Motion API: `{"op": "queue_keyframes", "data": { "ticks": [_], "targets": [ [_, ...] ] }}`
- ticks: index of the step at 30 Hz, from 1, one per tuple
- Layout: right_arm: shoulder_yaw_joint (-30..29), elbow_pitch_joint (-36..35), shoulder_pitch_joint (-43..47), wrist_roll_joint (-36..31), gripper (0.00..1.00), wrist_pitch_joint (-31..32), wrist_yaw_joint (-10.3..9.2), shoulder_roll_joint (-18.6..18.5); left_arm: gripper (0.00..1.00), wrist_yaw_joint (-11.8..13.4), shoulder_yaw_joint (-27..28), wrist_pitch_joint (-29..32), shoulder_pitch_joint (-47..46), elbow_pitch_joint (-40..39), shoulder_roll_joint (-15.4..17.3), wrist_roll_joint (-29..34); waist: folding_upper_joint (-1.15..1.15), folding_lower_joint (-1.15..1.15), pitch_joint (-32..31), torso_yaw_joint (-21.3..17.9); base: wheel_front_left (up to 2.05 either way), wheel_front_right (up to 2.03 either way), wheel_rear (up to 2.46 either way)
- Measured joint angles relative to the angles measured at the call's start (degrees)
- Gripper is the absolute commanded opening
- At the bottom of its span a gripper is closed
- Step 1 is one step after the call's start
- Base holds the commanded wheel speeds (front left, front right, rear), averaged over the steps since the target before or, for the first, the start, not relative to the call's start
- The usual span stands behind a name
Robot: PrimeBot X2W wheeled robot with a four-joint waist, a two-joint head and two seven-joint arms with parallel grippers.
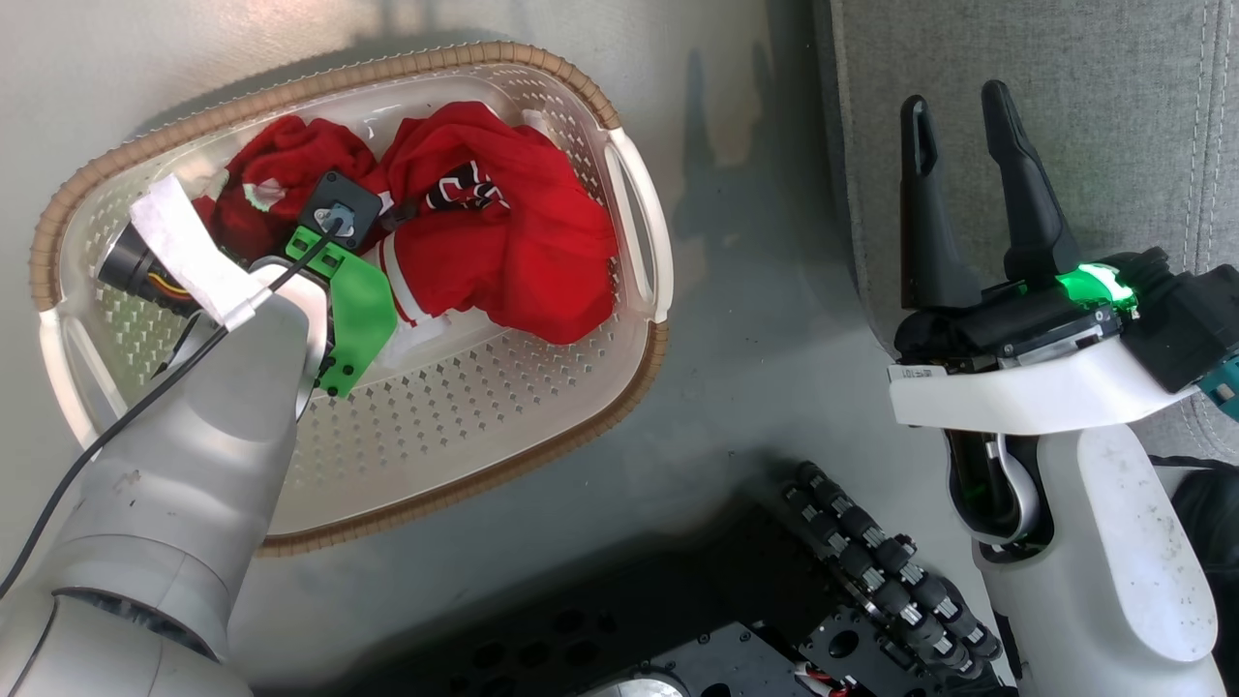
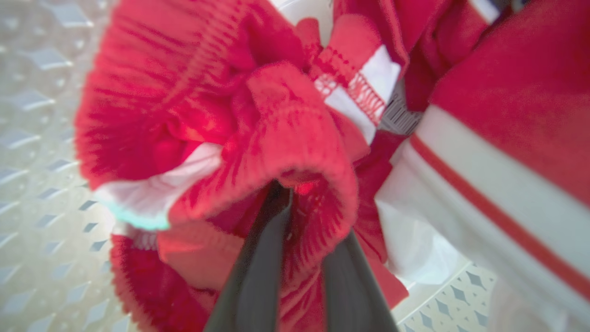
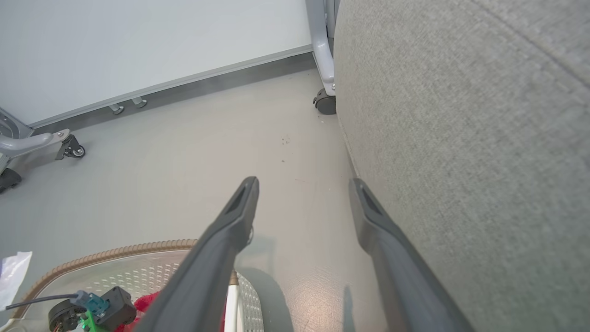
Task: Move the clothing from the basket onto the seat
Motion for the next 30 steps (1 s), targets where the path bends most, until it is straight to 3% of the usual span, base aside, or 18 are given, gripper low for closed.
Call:
{"op": "queue_keyframes", "data": {
  "ticks": [6,21,30],
  "targets": [
    [-0.2,-0.3,-0.6,-0.6,1.00,0.0,0.00,0.0,0.00,-0.1,-0.4,-2.0,0.0,0.2,-0.2,-0.4,0.00,0.00,-1.1,0.6,0.00,0.00,0.00],
    [-1.7,1.4,-0.6,-3.6,1.00,0.0,0.00,0.1,0.00,-0.9,3.4,-15.6,4.7,-0.7,-2.8,-6.6,0.00,0.00,-9.1,4.3,0.00,0.00,0.00],
    [-3.0,2.8,1.3,-5.1,1.00,0.0,0.00,0.1,0.00,0.1,6.6,-17.0,9.0,-10.0,-2.8,-9.0,0.00,0.00,-15.5,6.8,0.00,0.00,0.00]
  ]
}}
